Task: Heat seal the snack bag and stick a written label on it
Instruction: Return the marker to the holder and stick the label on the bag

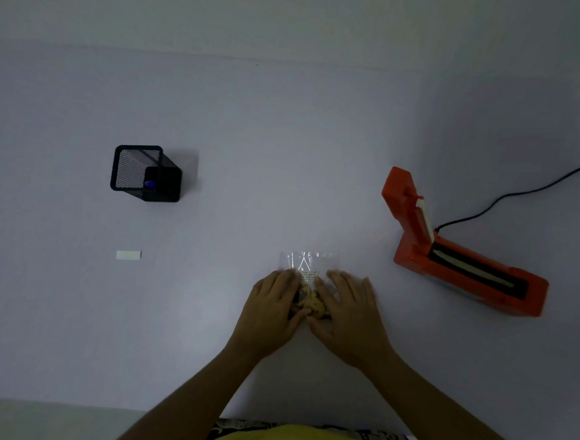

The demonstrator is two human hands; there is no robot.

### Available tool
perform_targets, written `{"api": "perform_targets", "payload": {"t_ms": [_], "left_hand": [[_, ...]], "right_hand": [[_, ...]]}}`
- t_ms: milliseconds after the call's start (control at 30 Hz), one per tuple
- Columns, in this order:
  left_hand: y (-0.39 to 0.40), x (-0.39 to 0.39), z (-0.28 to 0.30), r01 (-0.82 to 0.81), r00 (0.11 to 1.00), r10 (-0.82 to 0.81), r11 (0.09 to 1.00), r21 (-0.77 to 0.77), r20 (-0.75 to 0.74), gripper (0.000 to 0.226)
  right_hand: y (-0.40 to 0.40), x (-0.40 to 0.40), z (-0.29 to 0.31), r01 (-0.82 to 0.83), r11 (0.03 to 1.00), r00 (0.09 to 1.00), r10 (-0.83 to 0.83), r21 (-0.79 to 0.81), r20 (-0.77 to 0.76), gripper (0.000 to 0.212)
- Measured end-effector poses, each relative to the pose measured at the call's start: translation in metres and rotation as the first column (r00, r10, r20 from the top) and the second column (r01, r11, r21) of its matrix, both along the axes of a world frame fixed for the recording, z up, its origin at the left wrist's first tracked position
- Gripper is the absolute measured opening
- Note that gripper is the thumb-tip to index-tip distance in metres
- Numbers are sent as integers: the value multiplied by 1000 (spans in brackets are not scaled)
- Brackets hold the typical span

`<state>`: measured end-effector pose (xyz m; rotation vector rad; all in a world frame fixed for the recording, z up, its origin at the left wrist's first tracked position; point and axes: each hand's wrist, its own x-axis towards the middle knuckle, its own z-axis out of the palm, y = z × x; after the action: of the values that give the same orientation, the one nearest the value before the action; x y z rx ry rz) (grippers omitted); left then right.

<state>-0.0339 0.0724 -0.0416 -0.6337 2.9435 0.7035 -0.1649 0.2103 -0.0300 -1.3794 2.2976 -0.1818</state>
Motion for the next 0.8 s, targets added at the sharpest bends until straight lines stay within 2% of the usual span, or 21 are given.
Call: {"api": "perform_targets", "payload": {"t_ms": [100, 267, 367, 533, 800], "left_hand": [[-1, -2, 3, -11, 999, 11, 1000, 4, 36, 61], [-3, -3, 5, 0, 998, -1, 1000, 17, 61, 64], [-7, 0, 4, 22, 997, -23, 1000, 20, 68, 71], [-25, 2, -1, 25, 993, -22, 999, -30, 114, 76], [-131, -62, -3, -31, 996, 40, 994, -103, 82, 74]], "right_hand": [[-1, 2, 1, 6, 1000, 1000, -6, 11, -10, 73], [1, 7, -6, -25, 997, 1000, 26, 75, -4, 93], [0, 6, -7, -44, 995, 996, 51, 91, -80, 85], [-18, 4, -9, -34, 999, 991, 32, -17, -132, 74], [-137, -41, -12, 58, 997, 982, -65, -44, -179, 76]]}}
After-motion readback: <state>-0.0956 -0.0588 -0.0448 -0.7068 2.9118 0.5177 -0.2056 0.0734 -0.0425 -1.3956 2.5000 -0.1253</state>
